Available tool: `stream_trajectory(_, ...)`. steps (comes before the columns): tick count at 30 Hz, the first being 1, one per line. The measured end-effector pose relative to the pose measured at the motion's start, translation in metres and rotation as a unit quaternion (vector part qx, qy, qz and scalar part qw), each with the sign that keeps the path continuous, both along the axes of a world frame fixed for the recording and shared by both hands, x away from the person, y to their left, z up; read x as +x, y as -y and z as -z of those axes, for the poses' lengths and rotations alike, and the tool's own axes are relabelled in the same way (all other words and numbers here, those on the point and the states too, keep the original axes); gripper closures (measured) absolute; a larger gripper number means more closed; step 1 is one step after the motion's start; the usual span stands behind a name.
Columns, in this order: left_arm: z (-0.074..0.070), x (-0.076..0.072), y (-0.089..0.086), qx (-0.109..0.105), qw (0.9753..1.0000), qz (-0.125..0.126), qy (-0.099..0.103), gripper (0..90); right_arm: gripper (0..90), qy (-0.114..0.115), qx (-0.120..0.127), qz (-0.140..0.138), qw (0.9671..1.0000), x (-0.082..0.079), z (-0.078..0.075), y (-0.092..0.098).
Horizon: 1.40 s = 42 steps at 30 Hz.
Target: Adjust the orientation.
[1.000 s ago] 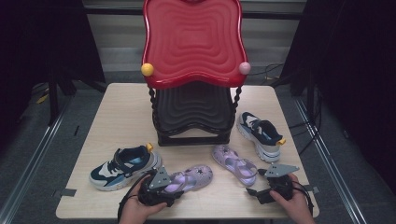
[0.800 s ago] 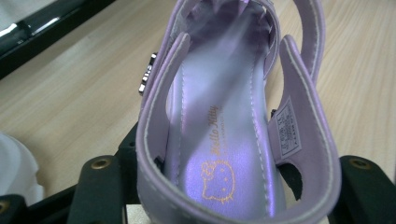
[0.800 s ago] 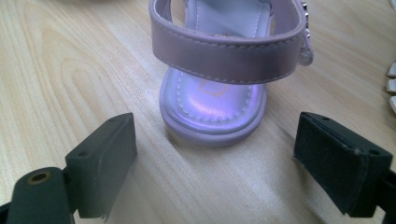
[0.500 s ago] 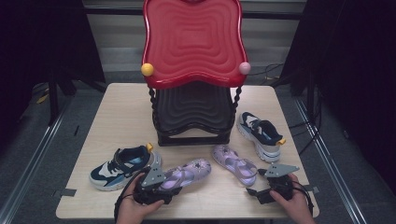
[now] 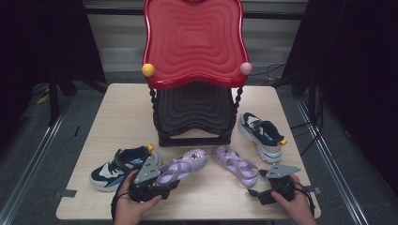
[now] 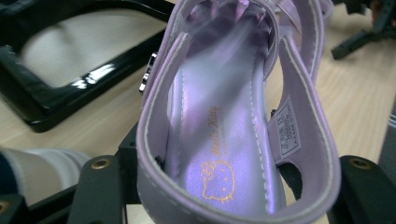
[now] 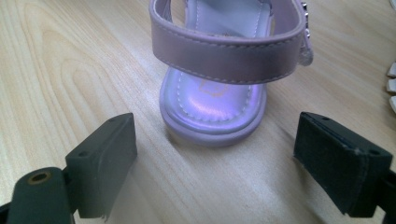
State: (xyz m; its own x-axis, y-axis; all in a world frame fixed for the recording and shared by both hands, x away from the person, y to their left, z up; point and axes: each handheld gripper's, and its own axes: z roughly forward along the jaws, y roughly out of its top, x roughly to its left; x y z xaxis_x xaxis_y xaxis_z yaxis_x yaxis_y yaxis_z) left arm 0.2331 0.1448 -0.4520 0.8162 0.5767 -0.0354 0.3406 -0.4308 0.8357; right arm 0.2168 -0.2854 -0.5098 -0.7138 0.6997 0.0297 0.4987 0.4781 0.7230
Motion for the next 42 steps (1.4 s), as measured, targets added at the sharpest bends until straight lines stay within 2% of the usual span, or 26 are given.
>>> stream_trajectory(6,-0.006,0.003,-0.002,-0.005,0.9997,-0.022,0.002,37.3,12.7,0.0,0.0,0.0,1.0,0.0,0.0,0.0)
stream_trajectory(9,-0.009,0.005,-0.002,-0.003,0.9994,-0.031,0.011,37.3,12.7,0.0,0.0,0.0,1.0,0.0,0.0,0.0)
stream_trajectory(16,-0.014,0.011,0.0,-0.016,0.9982,-0.055,0.017,37.3,12.7,0.0,0.0,0.0,1.0,0.0,0.0,0.0)
stream_trajectory(23,-0.018,0.018,0.004,-0.025,0.9962,-0.077,0.03,37.3,12.7,0.0,0.0,0.0,1.0,0.0,0.0,0.0)
stream_trajectory(32,-0.026,0.024,0.011,-0.026,0.9932,-0.104,0.046,37.3,12.7,0.0,0.0,0.0,1.0,0.0,0.0,0.0)
stream_trajectory(39,-0.032,0.031,0.017,-0.03,0.9914,-0.117,0.05,37.3,12.7,0.0,0.0,0.0,1.0,0.0,0.0,0.0)
stream_trajectory(42,-0.034,0.033,0.018,-0.033,0.9899,-0.128,0.052,37.3,12.7,0.0,0.0,0.0,1.0,0.0,0.0,0.0)
